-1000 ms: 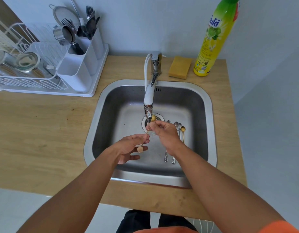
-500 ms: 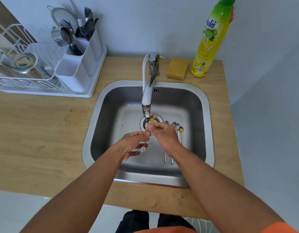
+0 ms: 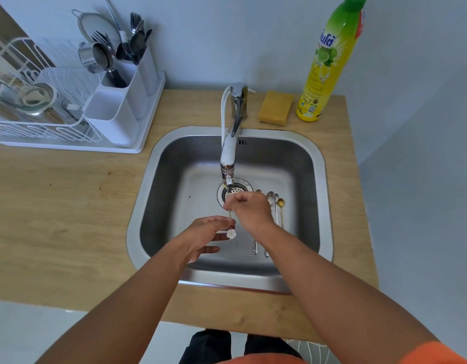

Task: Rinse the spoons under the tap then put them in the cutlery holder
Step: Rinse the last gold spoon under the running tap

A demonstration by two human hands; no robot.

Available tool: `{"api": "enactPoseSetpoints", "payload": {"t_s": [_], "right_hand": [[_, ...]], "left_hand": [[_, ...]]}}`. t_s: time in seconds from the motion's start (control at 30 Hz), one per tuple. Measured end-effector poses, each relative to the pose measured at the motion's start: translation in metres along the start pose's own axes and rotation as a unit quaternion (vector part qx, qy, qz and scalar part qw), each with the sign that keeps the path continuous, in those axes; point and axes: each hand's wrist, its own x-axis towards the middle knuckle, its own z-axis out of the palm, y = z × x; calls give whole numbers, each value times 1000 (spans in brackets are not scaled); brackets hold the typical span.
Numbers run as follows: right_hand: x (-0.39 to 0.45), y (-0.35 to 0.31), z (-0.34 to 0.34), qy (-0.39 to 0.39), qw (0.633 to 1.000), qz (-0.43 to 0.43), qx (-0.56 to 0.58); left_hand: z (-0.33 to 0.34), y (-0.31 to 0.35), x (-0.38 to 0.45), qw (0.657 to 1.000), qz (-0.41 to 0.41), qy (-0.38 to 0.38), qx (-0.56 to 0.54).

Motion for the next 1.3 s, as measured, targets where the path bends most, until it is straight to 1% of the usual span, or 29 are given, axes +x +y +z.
{"api": "enactPoseSetpoints", "payload": {"t_s": [0.17,0.27,0.33,0.4,0.5,0.6,0.73,0.83,1.07,1.3], "right_hand": [[-1,13,-4,-10,995,39,-88],[-1,21,-11,-16,987,63,-144],[2,24,-16,4,978,74,-195],[7,26,-25,45,964,95,-246],[16,29,-42,90,939,103,-315],[25,35,-60,97,919,100,-370],[37,38,-74,95,901,105,-411],[41,36,-73,86,890,108,-434],[40,37,-74,56,865,119,-485],[41,42,-70,59,842,104,-526]], "left_hand": [[5,-15,3,998,-4,38,47],[10,-19,6,995,5,38,93],[13,-17,9,989,17,42,139],[13,-15,13,983,33,51,176],[6,-17,19,975,52,66,205],[-4,-23,24,972,62,77,214],[-18,-34,26,970,45,92,219],[-24,-39,28,972,40,101,207],[-26,-41,31,969,50,101,220],[-29,-43,34,970,55,108,209]]}}
